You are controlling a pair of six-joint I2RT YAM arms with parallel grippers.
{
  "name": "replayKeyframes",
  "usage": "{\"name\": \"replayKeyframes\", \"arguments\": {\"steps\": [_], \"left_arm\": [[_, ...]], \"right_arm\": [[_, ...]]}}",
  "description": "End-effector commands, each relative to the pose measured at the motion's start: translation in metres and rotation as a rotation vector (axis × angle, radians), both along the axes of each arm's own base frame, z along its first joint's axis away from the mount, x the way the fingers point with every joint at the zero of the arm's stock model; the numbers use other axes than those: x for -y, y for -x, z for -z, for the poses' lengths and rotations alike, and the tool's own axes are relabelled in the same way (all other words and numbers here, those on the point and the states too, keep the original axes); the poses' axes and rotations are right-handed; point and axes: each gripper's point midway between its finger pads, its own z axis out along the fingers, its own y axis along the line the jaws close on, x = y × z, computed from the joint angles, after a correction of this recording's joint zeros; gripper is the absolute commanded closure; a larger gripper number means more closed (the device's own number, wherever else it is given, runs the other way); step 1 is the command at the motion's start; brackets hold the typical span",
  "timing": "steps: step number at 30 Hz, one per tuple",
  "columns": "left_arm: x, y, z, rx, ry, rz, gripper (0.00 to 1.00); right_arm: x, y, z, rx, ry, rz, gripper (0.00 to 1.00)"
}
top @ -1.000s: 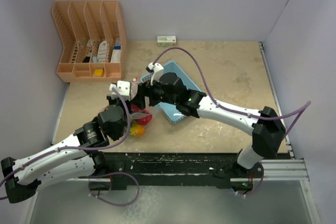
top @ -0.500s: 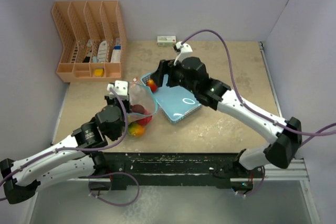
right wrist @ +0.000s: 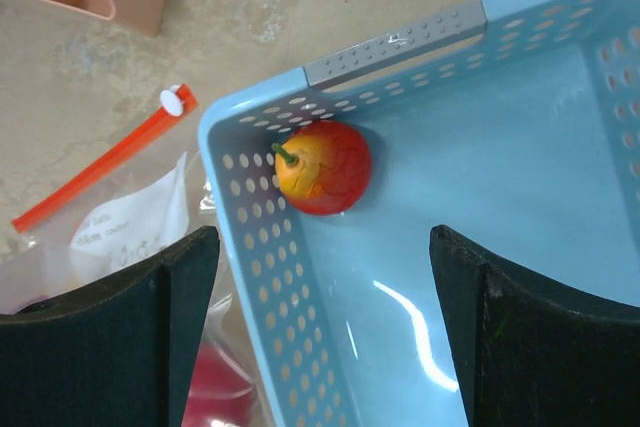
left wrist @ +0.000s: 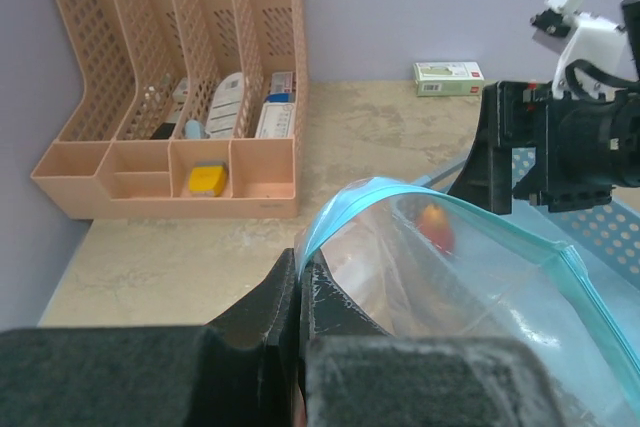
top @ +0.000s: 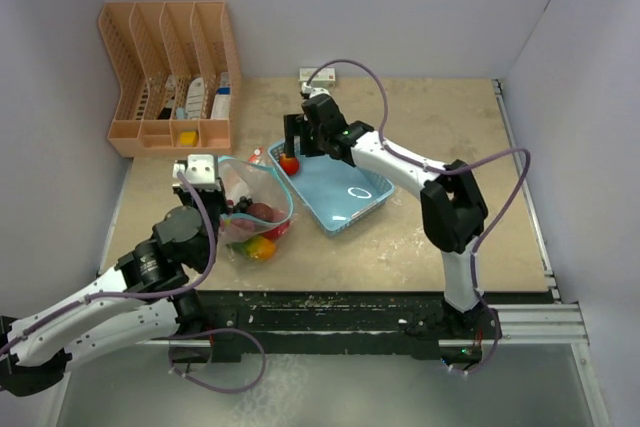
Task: Place the food in the zip-top bag and seal the zipper
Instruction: Pick up the fake fruit from the bin.
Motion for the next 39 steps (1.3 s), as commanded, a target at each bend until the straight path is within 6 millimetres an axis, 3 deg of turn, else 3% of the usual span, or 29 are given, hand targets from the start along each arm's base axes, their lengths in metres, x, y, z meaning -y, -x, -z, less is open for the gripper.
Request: {"name": "replayKeyframes", "arguments": {"steps": [1, 10, 18, 22, 28, 33, 36, 39], "left_arm": [[-0.018, 0.005, -0.029, 0.057, 0.051, -0.052, 1.0], [-0.028, 0.008, -0.031, 0.057, 0.032, -0.075, 1.0], [-0.029, 0.009, -0.029, 0.046, 0.03, -0.076, 1.0], [-0.031, 0.011, -0.028, 0.041, 0.035, -0.076, 1.0], [-0.032, 0.011, -0.027, 0.039, 0.038, -0.076, 1.0], [-0.03, 0.011, -0.027, 0.031, 0.039, -0.073, 1.0], [-0.029, 0.011, -0.026, 0.029, 0.04, -0.071, 1.0], [-0.026, 0.009, -0.026, 0.026, 0.039, -0.069, 1.0]], "right_arm": [[-0.018, -0.015, -0.011, 0.03, -0.042, -0.07, 0.13], [-0.032, -0.027, 0.036, -0.016, -0.001, -0.091, 0.14], [-0.036, -0.029, 0.066, -0.042, -0.004, -0.086, 0.18], [-0.035, -0.032, 0.072, -0.014, 0.0, -0.088, 0.26], [-0.038, -0.041, 0.072, 0.033, 0.008, -0.098, 0.46], [-0.032, -0.039, 0.08, 0.013, 0.044, -0.09, 0.72], [-0.022, -0.033, 0.066, 0.035, 0.041, -0.075, 0.81], [-0.01, -0.024, 0.029, 0.089, 0.025, -0.061, 0.82]]}}
